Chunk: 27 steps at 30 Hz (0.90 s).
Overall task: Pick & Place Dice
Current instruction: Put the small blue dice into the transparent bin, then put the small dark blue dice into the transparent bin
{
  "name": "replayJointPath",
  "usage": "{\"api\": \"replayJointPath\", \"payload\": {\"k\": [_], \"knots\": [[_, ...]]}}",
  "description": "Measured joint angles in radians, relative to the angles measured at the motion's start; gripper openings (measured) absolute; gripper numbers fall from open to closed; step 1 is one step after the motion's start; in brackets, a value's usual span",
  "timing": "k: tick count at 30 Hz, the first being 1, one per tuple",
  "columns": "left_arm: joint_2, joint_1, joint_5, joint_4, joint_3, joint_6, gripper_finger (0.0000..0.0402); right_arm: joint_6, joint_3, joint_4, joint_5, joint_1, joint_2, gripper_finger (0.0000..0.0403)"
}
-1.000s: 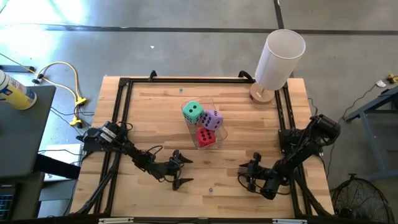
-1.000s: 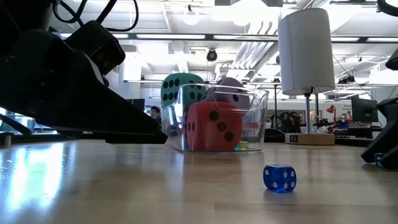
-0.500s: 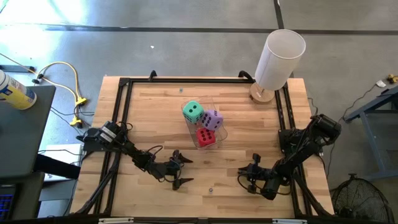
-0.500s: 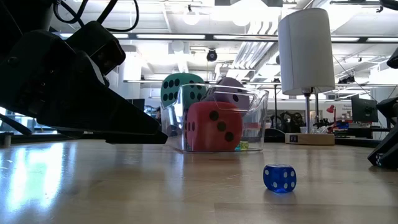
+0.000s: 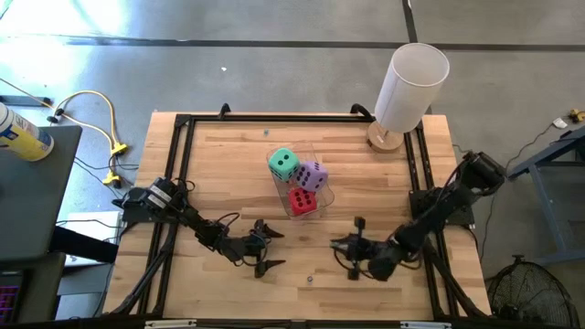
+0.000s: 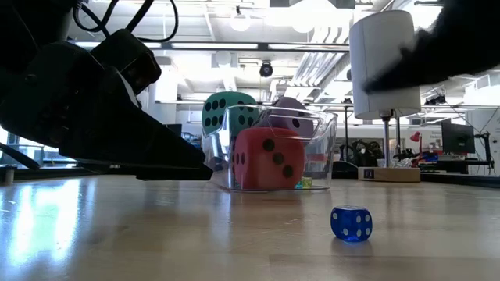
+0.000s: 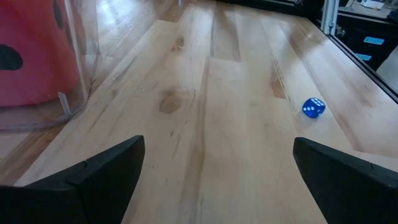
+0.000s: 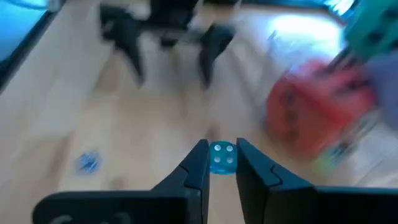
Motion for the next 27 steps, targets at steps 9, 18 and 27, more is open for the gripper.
{"api": "replayJointPath", "payload": {"k": [9,18,27], "knots": [[0.000,0.000,0.000,0.001,0.000,0.000,0.0399,-0.248,0.084,-0.003,0.059,-0.216,-0.024,0.0040],[0.000,0.000,0.000,0.000,0.000,0.000,0.0399,-0.216,0.084,-0.023,-0.027,-0.340,-0.024,0.0063],[0.000,0.000,0.000,0.000,0.000,0.000,0.0399,-0.213,0.084,-0.031,-0.068,-0.353,-0.024,0.0146]]}}
